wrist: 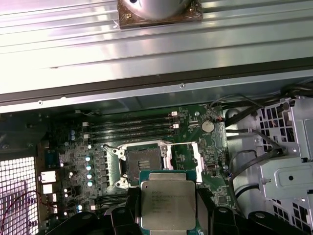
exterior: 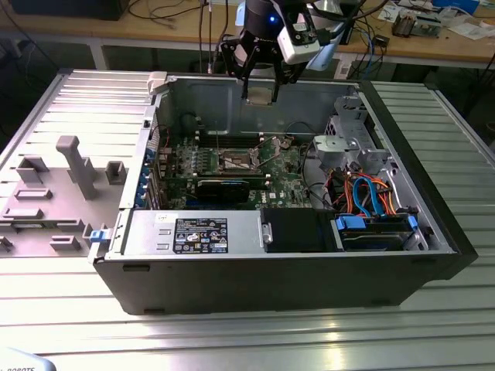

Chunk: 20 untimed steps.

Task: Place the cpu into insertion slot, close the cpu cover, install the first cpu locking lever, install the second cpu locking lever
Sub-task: 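Place the cpu into insertion slot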

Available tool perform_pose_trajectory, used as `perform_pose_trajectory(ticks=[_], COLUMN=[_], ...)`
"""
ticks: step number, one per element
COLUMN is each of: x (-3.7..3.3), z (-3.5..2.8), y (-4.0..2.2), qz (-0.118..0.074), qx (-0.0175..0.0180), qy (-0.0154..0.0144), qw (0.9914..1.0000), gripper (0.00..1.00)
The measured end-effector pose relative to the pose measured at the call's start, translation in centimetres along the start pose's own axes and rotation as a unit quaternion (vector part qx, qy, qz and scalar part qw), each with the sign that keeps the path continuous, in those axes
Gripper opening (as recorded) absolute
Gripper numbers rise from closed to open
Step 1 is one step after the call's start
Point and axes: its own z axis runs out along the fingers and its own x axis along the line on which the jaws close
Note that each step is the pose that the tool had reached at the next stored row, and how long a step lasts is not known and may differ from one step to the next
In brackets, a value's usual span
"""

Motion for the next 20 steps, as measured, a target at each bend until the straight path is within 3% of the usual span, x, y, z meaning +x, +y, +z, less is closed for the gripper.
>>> perform_pose_trajectory(ticks=[20], x=[0.0], z=[0.01], y=[0.0], qz=[0.018], qx=[-0.0003], qy=[-0.0016], qw=[0.99984], gripper=[0.55])
